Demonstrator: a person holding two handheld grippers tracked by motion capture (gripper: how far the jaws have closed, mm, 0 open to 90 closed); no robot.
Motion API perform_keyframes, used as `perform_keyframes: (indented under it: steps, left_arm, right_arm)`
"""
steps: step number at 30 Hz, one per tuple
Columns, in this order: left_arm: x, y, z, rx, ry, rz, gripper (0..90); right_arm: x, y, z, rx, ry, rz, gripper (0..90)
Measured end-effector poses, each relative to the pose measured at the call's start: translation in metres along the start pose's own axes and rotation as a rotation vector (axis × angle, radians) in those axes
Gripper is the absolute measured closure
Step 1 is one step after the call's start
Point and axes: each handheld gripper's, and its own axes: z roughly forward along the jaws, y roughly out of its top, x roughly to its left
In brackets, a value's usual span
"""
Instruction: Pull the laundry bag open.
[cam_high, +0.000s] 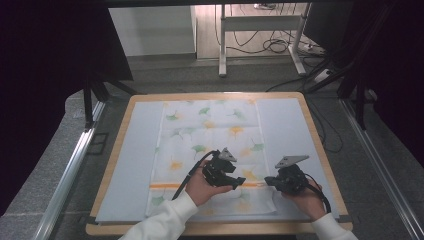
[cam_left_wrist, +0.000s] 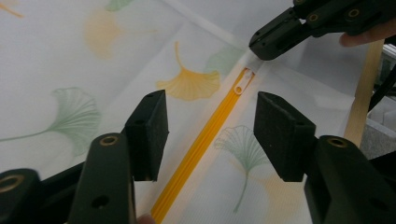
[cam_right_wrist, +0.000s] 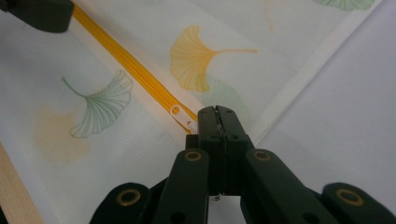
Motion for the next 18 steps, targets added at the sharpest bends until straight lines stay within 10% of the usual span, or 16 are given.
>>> perform_keyframes:
  steps: [18]
  left_arm:
    - [-0.013, 0.013, 0.047, 0.082, -0.088, -0.055, 54.2]
  right_arm:
    - [-0.001, -0.005, 0.007, 0.028, 0.009, 0.006, 89.2]
